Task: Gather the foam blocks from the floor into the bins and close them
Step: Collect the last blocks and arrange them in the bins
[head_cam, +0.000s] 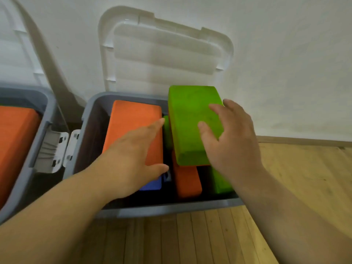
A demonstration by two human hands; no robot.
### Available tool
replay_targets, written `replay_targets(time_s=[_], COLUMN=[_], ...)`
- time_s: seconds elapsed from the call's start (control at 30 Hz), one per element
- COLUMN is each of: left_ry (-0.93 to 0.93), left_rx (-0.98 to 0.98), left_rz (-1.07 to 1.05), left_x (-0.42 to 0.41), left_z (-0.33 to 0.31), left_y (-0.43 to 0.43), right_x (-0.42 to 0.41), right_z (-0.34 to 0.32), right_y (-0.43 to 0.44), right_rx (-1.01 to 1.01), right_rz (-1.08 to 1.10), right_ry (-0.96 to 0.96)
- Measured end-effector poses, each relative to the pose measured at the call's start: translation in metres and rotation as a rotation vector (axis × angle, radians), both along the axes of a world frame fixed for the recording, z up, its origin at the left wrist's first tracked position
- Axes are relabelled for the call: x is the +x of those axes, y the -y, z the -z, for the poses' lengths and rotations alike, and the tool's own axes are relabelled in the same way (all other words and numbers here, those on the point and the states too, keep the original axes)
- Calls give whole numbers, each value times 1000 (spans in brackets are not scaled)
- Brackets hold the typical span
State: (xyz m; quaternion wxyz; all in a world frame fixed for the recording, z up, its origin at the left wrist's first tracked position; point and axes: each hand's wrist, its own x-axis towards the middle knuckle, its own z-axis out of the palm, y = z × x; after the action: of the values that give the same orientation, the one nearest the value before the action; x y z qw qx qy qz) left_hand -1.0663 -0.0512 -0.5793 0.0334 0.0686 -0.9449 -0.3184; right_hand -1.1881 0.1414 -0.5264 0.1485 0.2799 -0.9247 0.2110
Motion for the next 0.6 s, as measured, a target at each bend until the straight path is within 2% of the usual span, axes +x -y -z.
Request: replay_targets(time_s=[0.07, 0.1, 0.17, 0.23, 0.43, 0.5, 0.6], left_ry=[14, 35, 93, 142, 284, 322, 350], left_rx=[-19, -42, -83, -97, -130, -112, -107], left_rz=[-90, -128, -183, -210, -229, -192, -130], left_x=[15, 24, 39, 53, 74, 75, 75], left_z=[-1, -2, -4, -6, 3, 9, 15], left_y=[23, 34, 53, 67, 85, 86, 81], right_x=[16, 27, 47, 59, 67, 68, 61], right_z=[0, 3, 12, 25, 57, 66, 76], right_y=[18, 29, 48, 63, 87, 97, 106], right_rx=[-138, -180, -199, -111, 429, 440, 283], right_rz=[-171, -262, -383, -416, -155, -93, -15], right_ry=[-76, -56, 75, 186, 568, 643, 720])
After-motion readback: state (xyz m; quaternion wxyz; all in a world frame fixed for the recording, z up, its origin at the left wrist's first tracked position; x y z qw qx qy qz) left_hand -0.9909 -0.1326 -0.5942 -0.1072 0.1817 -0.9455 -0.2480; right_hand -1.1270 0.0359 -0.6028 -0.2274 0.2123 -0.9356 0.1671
